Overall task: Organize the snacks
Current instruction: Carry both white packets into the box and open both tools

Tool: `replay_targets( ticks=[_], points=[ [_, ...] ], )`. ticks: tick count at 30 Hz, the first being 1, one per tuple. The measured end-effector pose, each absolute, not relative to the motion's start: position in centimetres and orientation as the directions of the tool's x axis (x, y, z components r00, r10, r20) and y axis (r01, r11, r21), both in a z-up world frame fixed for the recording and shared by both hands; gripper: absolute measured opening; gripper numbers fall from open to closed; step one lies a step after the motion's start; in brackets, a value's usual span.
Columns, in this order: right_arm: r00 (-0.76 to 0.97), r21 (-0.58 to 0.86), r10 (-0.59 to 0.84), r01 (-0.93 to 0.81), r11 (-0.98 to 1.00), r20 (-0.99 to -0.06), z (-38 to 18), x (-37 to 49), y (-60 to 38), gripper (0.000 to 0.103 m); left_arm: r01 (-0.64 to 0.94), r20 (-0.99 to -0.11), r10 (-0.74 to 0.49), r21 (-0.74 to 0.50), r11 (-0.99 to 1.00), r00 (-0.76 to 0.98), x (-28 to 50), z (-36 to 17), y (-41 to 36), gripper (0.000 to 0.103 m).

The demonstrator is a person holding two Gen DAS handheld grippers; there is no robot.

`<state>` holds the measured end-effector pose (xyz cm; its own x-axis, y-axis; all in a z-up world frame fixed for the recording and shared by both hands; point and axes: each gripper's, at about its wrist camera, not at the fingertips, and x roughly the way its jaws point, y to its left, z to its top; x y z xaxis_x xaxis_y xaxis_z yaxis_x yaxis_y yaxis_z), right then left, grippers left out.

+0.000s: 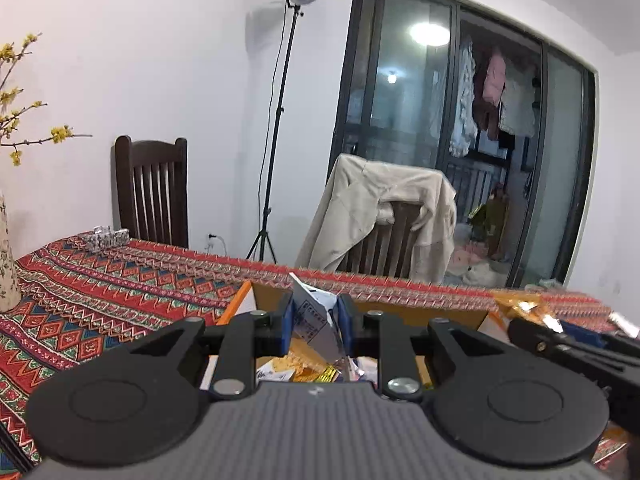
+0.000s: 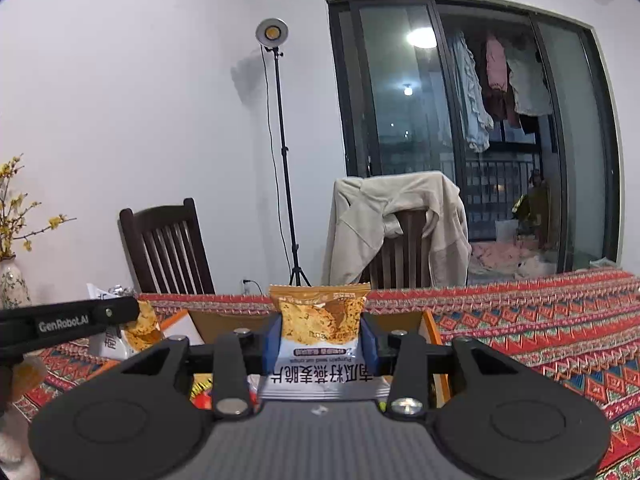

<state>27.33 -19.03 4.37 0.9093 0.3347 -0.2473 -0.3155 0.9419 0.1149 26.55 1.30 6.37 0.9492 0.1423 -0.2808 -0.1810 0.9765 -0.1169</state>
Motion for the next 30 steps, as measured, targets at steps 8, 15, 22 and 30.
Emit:
replay_targets(
  ticks=[8,15,22,30],
  points=[
    [0.898,0.081,0.322,-0.312,0.947,-0.300,2.6,28.2,-18.2,0.041,-0.183,-0.293,0.144,-0.110,0.977,0.945,27.1,4.9,1.9,0.027],
    [0.895,0.093,0.294,-0.279,0.956,-0.335,1.9,28.5,-18.4,0.099,-0.255,-0.243,0.220,-0.120,0.960,0.945,26.1,4.6,2.1,0.103],
    [0.893,0.091,0.274,-0.258,0.962,-0.356,2.2,28.5,-18.7,0.103,-0.279,-0.288,0.234,-0.124,0.952,0.929,26.5,4.8,2.7,0.103],
    [0.912,-0.006,0.233,-0.250,0.968,-0.336,6.9,25.0,-18.9,0.103,-0.356,-0.224,0.331,-0.085,0.930,0.917,22.9,10.2,3.2,0.103]
  ],
)
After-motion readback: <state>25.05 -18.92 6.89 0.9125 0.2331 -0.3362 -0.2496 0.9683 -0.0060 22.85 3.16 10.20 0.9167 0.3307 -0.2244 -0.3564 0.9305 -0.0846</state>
